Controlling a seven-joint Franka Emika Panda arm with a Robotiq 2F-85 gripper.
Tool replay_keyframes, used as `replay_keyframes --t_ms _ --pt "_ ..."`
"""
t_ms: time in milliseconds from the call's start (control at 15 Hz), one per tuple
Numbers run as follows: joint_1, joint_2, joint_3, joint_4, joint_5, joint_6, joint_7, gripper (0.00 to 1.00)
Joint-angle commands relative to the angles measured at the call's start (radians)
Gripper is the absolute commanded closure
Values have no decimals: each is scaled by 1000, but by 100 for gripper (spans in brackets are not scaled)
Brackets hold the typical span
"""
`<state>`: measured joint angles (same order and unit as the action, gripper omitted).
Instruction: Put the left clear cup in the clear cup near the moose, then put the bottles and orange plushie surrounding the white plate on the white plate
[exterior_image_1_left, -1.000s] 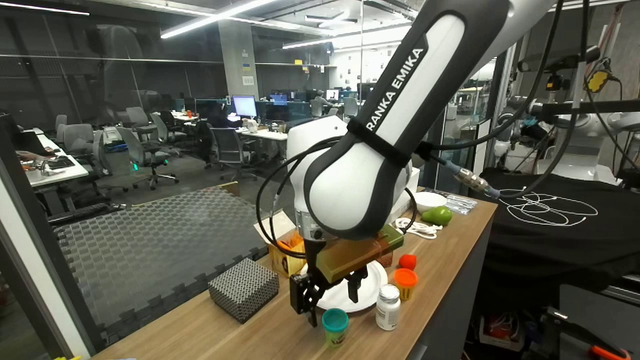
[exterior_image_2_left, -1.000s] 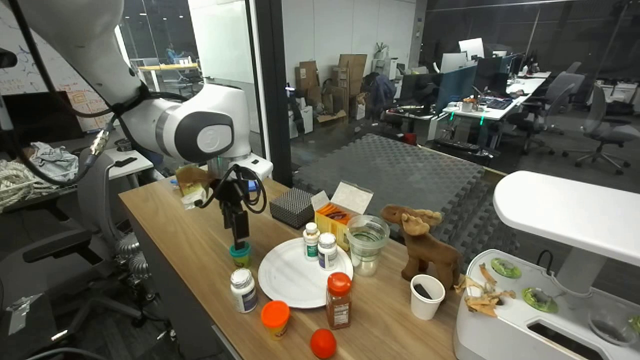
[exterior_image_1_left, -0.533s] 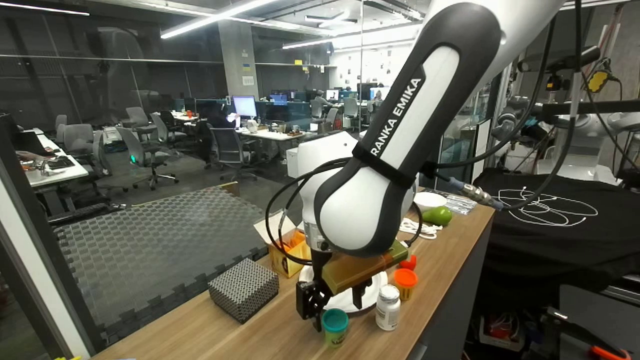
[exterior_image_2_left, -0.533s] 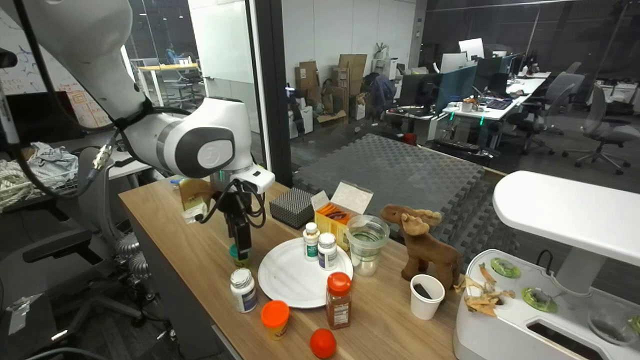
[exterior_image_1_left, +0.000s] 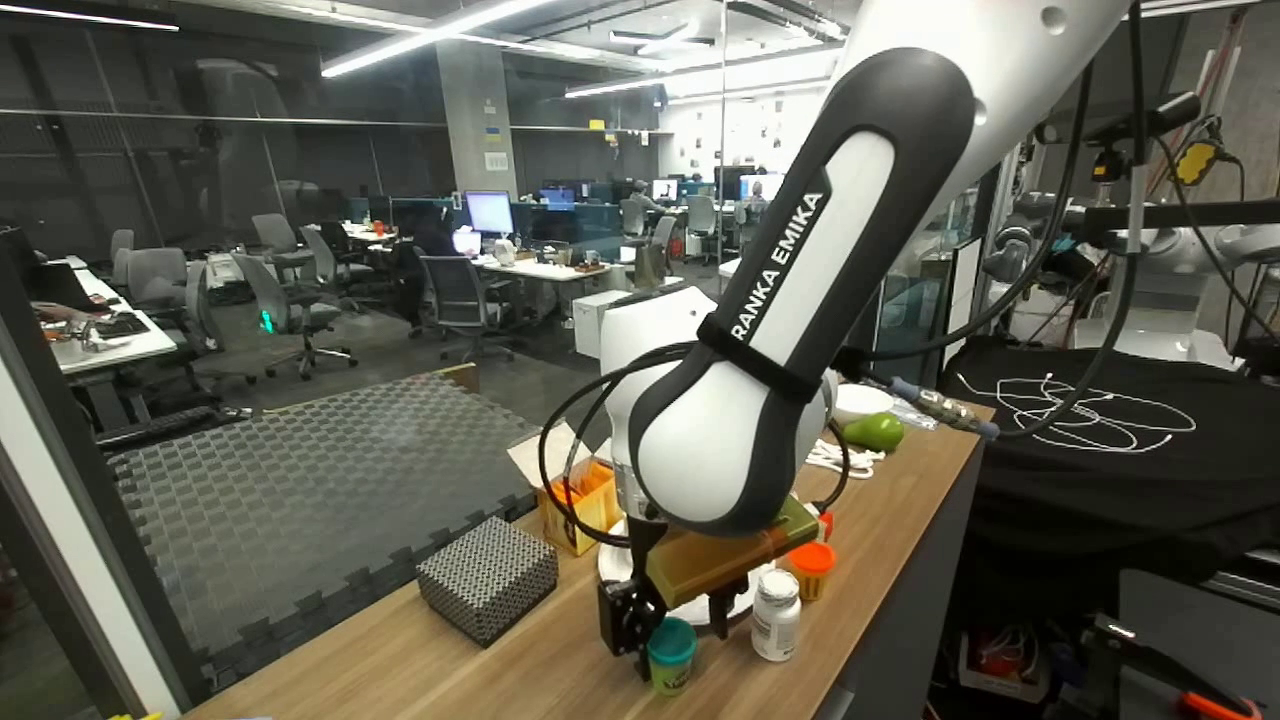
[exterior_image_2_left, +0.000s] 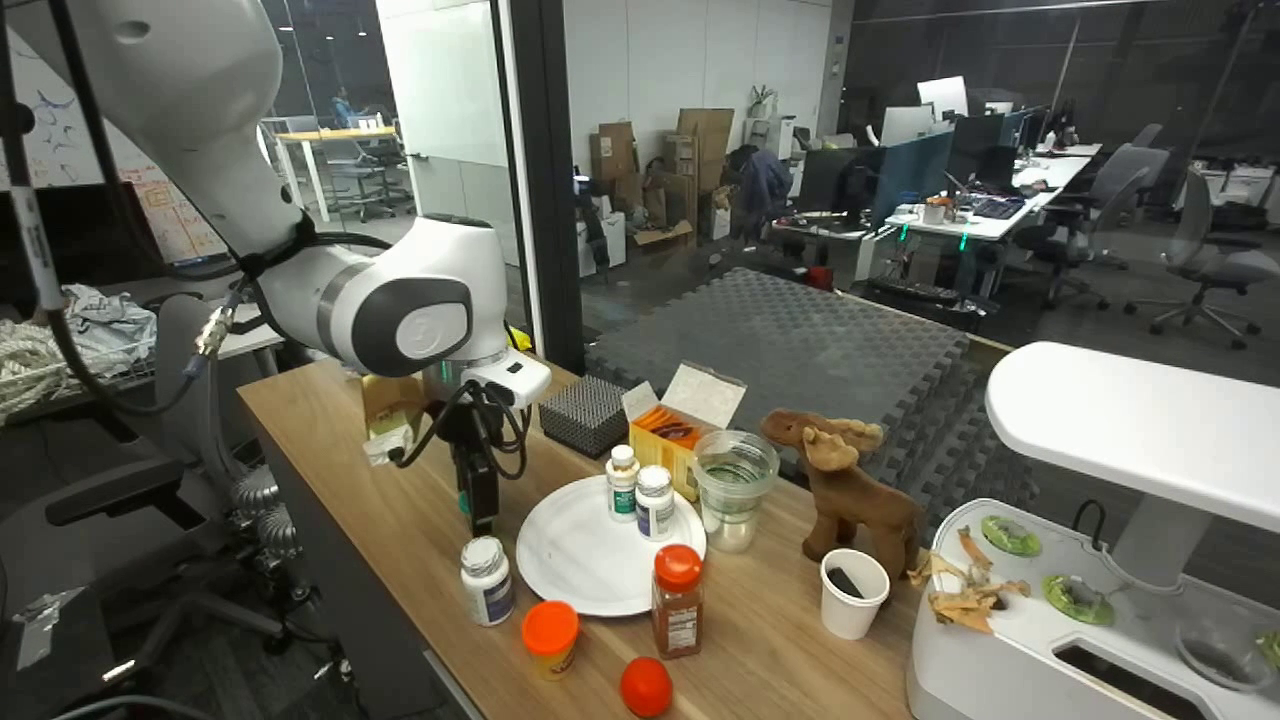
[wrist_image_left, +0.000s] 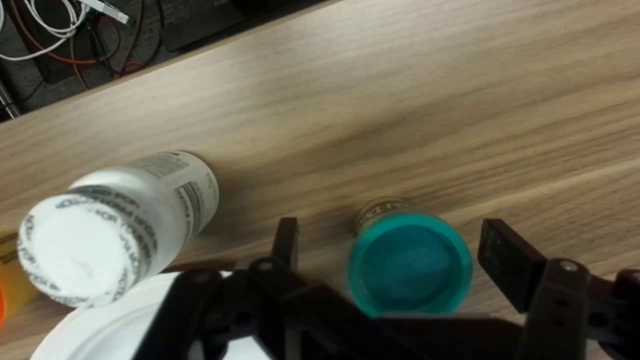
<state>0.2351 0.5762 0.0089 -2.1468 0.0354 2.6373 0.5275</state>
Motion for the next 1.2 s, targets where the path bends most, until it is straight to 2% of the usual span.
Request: replay_keyframes --t_ms 0,267,733,1133 --pt "10 0 -8 11 29 27 -8 38" --pt "24 -8 -26 17 17 43 6 69" --pt "16 -63 -12 4 30 29 -14 71" --pt "26 -85 -69 57 -4 -6 38 72"
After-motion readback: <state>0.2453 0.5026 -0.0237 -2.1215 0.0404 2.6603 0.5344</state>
